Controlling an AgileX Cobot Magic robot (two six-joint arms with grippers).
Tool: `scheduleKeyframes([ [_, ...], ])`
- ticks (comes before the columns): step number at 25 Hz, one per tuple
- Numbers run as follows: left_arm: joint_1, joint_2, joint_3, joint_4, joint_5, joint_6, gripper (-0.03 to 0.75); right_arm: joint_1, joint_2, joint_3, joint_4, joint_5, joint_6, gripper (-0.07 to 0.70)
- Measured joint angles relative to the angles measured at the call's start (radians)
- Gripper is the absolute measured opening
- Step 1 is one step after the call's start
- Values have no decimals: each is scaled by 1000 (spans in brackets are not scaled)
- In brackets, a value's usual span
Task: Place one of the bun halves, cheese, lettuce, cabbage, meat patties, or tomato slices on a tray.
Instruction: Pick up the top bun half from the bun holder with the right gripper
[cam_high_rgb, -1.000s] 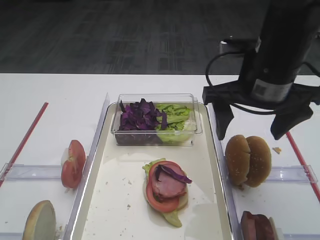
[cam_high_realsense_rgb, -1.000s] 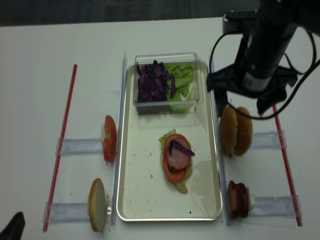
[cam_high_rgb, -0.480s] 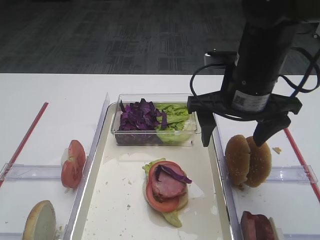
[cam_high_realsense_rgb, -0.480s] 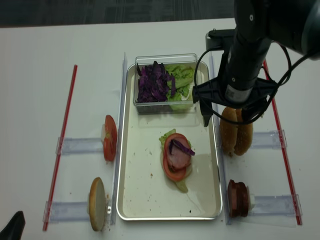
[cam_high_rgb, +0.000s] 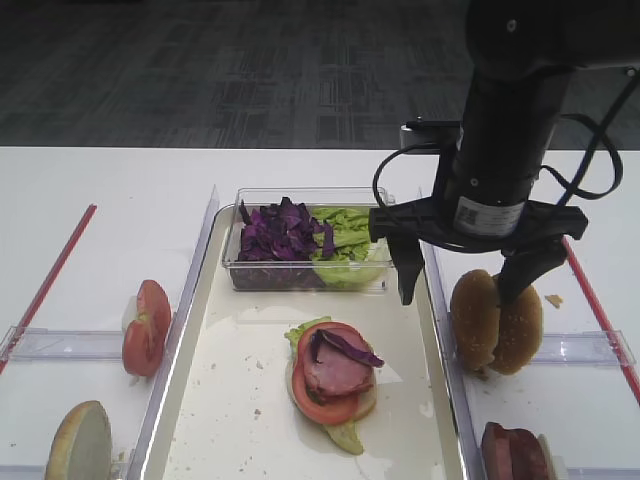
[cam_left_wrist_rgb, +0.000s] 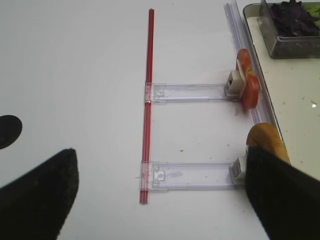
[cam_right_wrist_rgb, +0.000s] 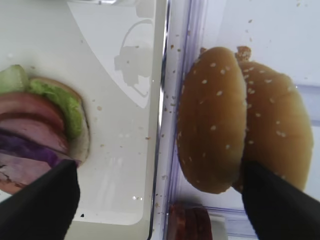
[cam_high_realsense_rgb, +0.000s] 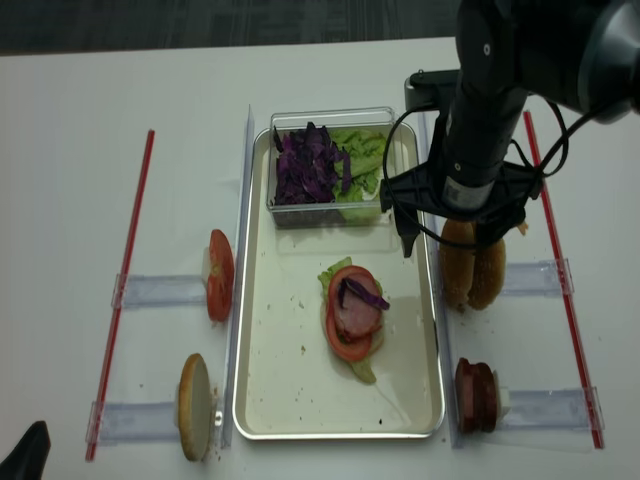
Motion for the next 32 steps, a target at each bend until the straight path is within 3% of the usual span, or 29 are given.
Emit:
scheduleKeyframes([
  [19,0,0,0,0,0,0,618,0,56,0,18,-46,-25,669],
  [26,0,0,0,0,0,0,618,1,92,0,23,-54,-26,601],
  [32,0,0,0,0,0,0,618,1,97,0,23,-56,-26,585],
])
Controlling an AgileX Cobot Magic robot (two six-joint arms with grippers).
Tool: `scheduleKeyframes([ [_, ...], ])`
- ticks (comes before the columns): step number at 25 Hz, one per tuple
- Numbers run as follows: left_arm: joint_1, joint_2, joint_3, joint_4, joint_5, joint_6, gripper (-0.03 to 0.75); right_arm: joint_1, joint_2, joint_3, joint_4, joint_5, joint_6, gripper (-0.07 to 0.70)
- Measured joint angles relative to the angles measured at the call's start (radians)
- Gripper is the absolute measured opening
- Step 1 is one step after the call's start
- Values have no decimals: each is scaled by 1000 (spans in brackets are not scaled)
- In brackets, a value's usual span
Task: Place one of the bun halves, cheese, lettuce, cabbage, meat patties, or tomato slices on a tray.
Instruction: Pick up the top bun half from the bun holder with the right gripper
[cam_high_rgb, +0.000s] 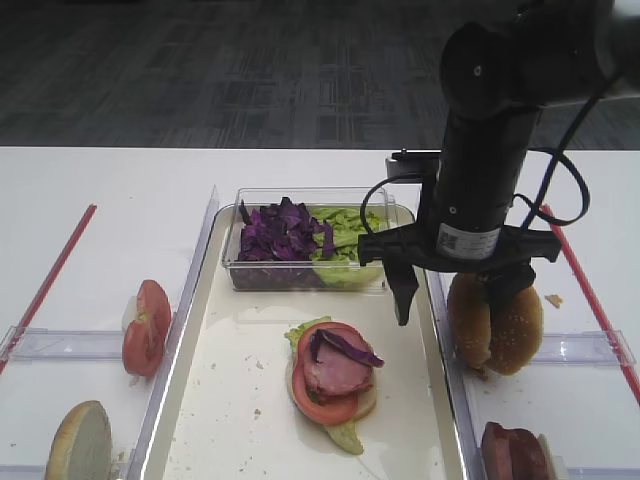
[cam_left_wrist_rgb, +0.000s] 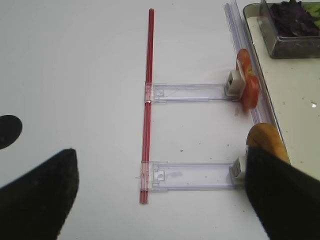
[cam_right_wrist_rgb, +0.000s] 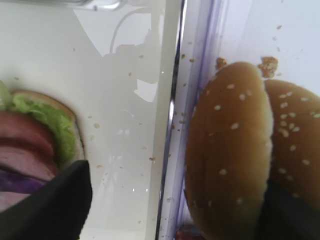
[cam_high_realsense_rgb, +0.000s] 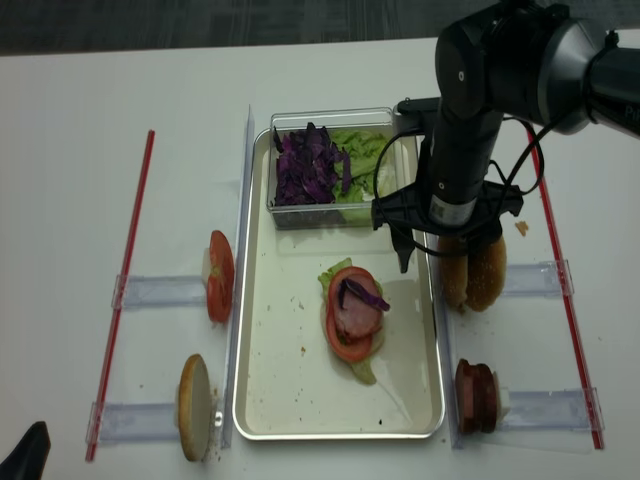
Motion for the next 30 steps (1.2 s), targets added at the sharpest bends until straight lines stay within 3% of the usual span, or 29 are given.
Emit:
scheduleKeyframes([
  [8,0,0,0,0,0,0,618,0,0,0,-10,6,-2,463],
  [18,0,0,0,0,0,0,618,0,0,0,-54,36,-2,430],
  [25,0,0,0,0,0,0,618,0,0,0,-64,40,-2,281],
  [30,0,0,0,0,0,0,618,0,0,0,-72,42,-2,236],
])
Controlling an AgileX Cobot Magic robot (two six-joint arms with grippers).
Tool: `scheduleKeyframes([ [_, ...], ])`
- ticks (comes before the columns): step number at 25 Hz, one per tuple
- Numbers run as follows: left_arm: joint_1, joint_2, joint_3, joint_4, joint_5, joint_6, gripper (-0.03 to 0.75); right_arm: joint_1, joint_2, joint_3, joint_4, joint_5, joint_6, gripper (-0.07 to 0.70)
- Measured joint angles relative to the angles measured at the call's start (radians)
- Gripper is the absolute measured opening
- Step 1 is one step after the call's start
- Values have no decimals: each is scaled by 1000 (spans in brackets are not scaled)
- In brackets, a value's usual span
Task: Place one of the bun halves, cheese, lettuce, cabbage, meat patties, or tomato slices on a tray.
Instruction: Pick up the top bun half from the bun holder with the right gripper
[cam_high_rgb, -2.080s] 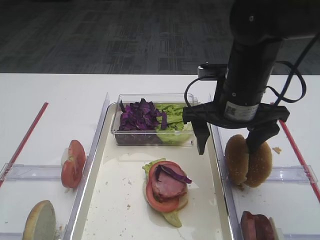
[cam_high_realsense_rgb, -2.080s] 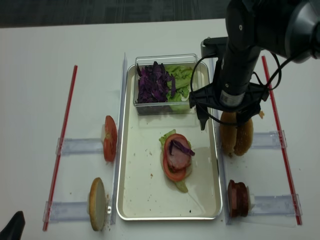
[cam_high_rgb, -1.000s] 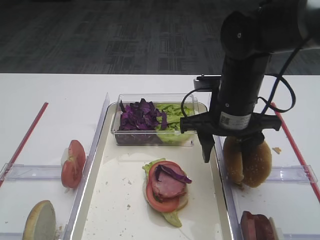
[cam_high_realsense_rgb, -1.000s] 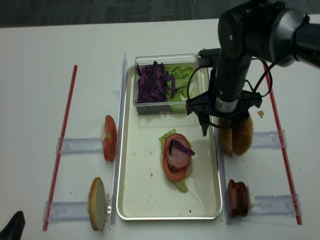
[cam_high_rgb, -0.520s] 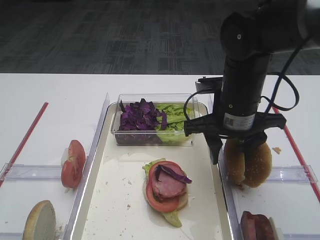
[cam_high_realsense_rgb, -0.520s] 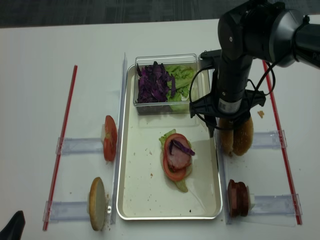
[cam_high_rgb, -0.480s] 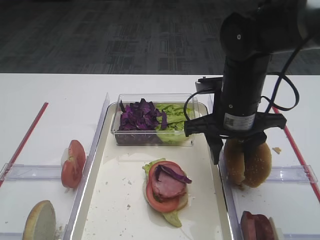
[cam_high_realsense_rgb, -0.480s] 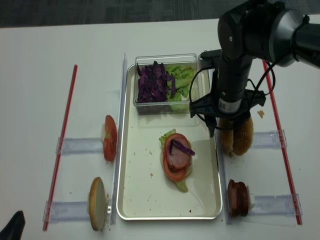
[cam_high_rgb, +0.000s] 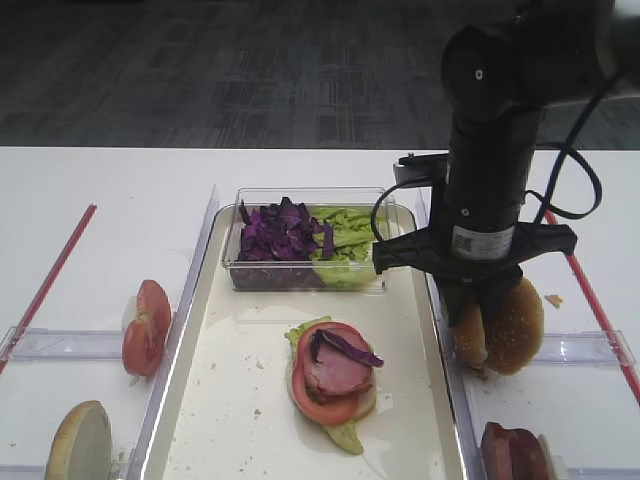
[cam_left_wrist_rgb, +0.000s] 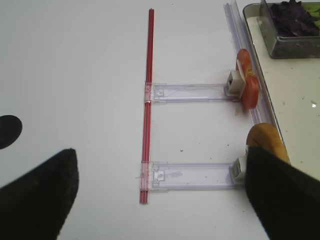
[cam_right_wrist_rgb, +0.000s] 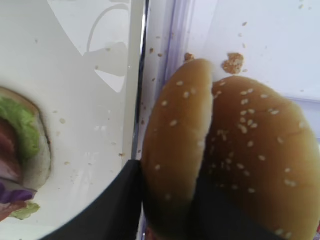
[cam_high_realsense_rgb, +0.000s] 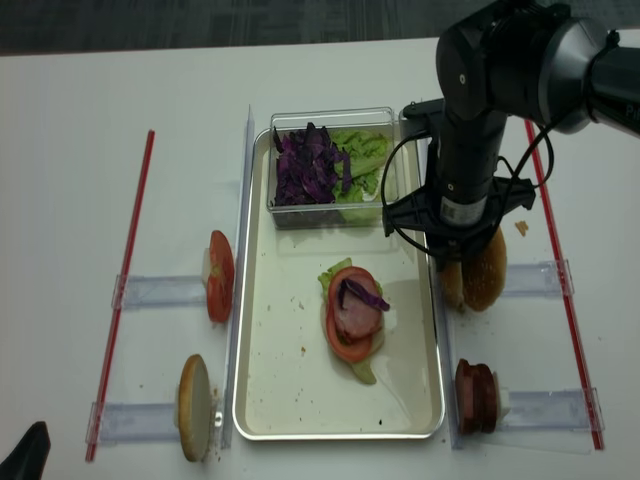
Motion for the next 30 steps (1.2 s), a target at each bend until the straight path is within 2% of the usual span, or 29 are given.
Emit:
scheduleKeyframes([
  [7,0,0,0,0,0,0,618,0,0,0,-6,0,0,180],
  [18,0,0,0,0,0,0,618,0,-9,-2,-20,6,0,172],
  [24,0,0,0,0,0,0,618,0,-44,-41,-20,53,0,171],
  [30,0,0,0,0,0,0,618,0,-88,-45,-6,71,0,171],
])
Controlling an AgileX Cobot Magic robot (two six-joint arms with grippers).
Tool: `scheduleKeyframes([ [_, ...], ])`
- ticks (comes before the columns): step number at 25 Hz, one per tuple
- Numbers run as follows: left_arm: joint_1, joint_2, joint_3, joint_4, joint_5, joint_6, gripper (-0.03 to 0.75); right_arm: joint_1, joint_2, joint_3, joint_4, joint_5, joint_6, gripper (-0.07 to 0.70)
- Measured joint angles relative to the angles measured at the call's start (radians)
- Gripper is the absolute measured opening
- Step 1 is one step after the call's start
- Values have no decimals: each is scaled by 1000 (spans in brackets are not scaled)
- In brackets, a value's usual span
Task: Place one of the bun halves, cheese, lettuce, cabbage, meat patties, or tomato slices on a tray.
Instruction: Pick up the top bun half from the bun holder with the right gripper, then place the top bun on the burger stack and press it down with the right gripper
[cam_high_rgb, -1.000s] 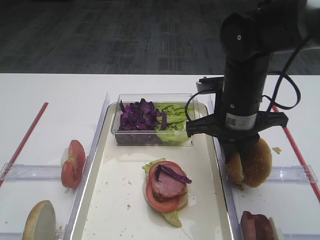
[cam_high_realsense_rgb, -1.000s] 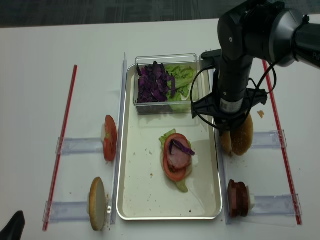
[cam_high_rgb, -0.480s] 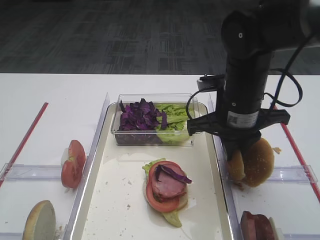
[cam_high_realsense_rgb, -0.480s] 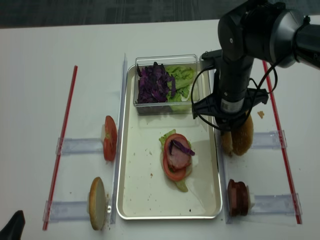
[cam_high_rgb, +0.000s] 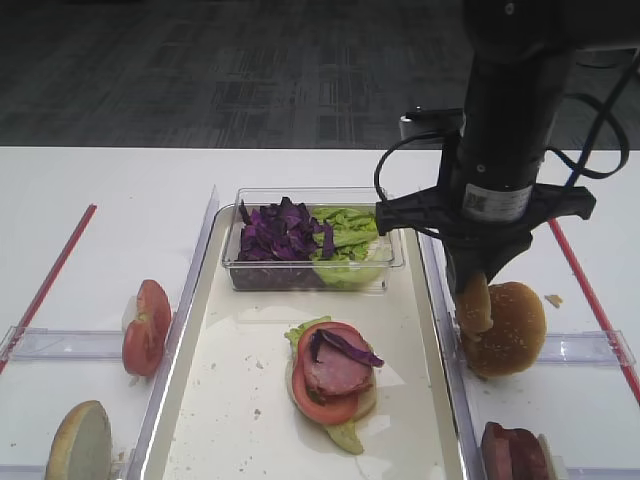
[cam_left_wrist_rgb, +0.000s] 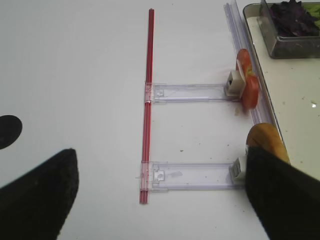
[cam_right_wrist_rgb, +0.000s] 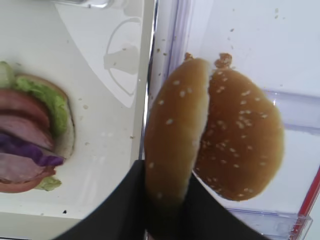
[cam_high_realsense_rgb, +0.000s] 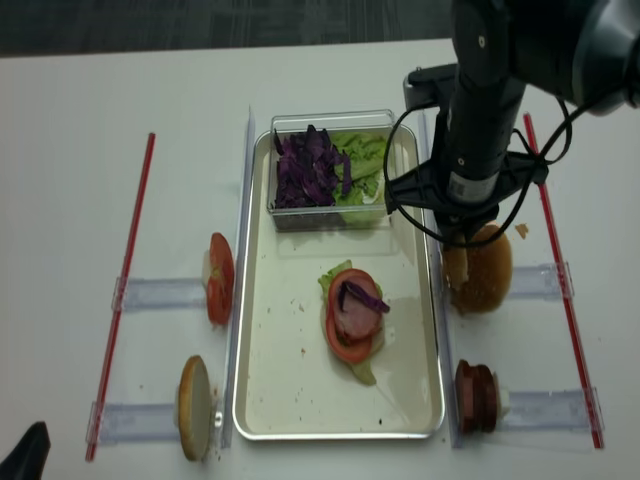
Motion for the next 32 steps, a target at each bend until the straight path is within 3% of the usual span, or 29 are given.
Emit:
scheduleKeyframes([
  [19,0,0,0,0,0,0,618,0,-73,-2,52,26,0,171],
  [25,0,0,0,0,0,0,618,0,-83,-2,146,26,-59,171],
  [32,0,0,0,0,0,0,618,0,-83,-2,272,-39,-116,171],
])
